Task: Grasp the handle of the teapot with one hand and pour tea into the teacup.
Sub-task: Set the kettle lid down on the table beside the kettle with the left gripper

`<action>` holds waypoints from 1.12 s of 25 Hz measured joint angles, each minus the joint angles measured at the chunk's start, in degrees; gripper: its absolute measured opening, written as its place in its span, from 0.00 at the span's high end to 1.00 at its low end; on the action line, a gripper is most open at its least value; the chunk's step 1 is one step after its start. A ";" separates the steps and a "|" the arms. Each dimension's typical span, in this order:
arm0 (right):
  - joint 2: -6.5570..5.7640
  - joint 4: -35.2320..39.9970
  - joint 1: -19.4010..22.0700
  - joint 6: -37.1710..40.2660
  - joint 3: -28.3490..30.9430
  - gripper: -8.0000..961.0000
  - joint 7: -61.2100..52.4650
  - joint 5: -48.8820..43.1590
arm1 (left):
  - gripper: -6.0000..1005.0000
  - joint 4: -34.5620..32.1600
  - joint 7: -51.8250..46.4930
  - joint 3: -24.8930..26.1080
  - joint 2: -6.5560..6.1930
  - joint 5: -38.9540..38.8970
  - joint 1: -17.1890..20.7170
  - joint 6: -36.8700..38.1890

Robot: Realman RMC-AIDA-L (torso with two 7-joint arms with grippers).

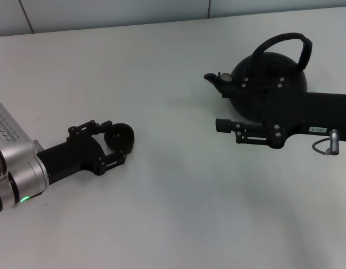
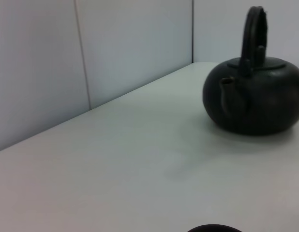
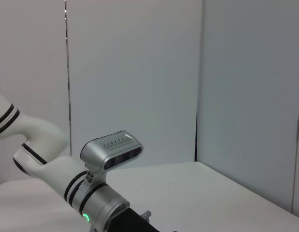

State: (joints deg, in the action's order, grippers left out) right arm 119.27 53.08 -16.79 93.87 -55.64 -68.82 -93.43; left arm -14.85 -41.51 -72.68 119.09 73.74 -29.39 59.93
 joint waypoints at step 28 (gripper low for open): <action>-0.10 0.18 -0.33 -0.19 0.44 0.34 0.01 0.01 | 0.25 -0.89 -2.01 -0.05 0.00 0.07 -0.37 -0.68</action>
State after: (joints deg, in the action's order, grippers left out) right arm 119.17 53.26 -17.12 93.67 -55.20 -68.81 -93.42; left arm -15.73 -43.52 -72.73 119.09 73.80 -29.76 59.25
